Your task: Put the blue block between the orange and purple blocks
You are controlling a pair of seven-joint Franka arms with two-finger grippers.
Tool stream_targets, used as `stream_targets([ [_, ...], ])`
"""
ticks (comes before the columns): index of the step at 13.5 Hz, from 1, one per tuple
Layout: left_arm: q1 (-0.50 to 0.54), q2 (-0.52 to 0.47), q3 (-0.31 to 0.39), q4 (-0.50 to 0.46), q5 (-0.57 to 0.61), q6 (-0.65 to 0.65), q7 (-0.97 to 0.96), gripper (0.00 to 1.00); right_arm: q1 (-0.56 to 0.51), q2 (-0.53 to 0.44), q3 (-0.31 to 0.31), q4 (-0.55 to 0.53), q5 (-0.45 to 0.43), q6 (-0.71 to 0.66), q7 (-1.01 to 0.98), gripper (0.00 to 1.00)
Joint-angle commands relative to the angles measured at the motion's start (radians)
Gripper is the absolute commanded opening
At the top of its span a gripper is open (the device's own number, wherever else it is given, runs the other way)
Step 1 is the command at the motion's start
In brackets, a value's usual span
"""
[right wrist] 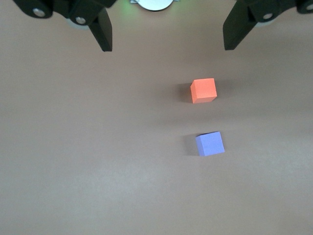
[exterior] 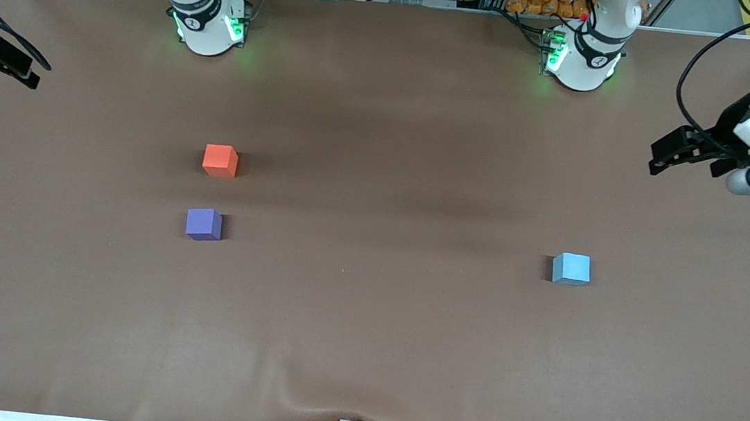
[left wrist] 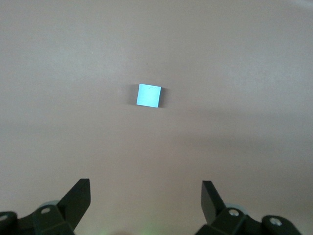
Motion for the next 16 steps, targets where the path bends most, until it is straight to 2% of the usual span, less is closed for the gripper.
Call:
stream_targets([
  [1,0.009,0.004,0.0,0.023,-0.003,-0.034,0.004,1.0,-0.018,-0.001,0.019,0.032,-0.019,-0.035,-0.05,1.0],
  [4,0.009,0.007,0.019,0.04,0.0,-0.034,0.009,1.0,-0.019,-0.001,0.017,0.032,-0.019,-0.041,-0.052,1.0],
  [8,0.043,0.011,0.02,0.028,-0.001,-0.034,0.135,1.0,-0.009,-0.002,0.022,0.032,-0.019,-0.05,-0.044,1.0],
  [16,0.045,0.011,0.02,0.028,-0.001,-0.031,0.136,1.0,0.03,0.004,0.017,0.026,-0.026,-0.041,-0.025,1.0],
])
